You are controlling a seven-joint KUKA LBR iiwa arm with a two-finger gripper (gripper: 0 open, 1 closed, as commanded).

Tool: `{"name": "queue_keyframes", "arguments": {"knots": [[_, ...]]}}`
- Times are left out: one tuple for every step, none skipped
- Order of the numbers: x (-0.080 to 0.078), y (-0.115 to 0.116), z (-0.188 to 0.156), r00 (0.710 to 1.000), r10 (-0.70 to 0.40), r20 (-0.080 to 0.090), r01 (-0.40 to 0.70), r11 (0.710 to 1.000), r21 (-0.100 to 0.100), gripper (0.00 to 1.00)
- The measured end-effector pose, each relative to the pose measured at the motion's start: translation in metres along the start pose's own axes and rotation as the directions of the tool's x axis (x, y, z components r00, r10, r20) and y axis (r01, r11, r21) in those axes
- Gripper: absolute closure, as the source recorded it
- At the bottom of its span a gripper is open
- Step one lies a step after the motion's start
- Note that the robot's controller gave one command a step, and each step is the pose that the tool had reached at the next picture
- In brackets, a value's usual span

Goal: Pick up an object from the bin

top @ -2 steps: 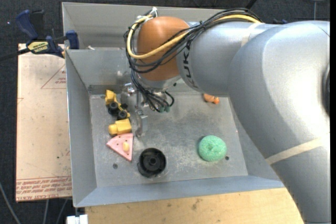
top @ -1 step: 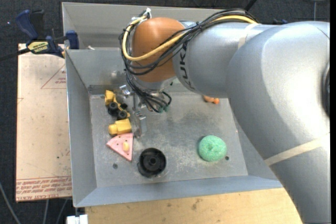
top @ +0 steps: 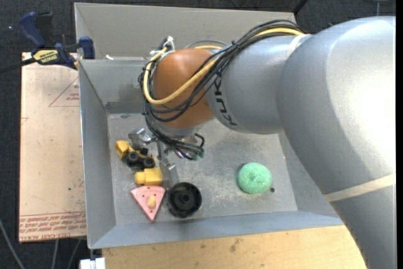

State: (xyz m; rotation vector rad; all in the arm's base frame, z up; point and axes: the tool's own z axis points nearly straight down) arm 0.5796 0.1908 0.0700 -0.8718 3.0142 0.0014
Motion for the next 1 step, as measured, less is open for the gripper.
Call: {"name": "queue_keyframes", "arguments": {"knots": [[-0.0199,0.0356,-0.0001,0.988,-0.156,0.0,0.156,0.988,-0.002,1.0]]}}
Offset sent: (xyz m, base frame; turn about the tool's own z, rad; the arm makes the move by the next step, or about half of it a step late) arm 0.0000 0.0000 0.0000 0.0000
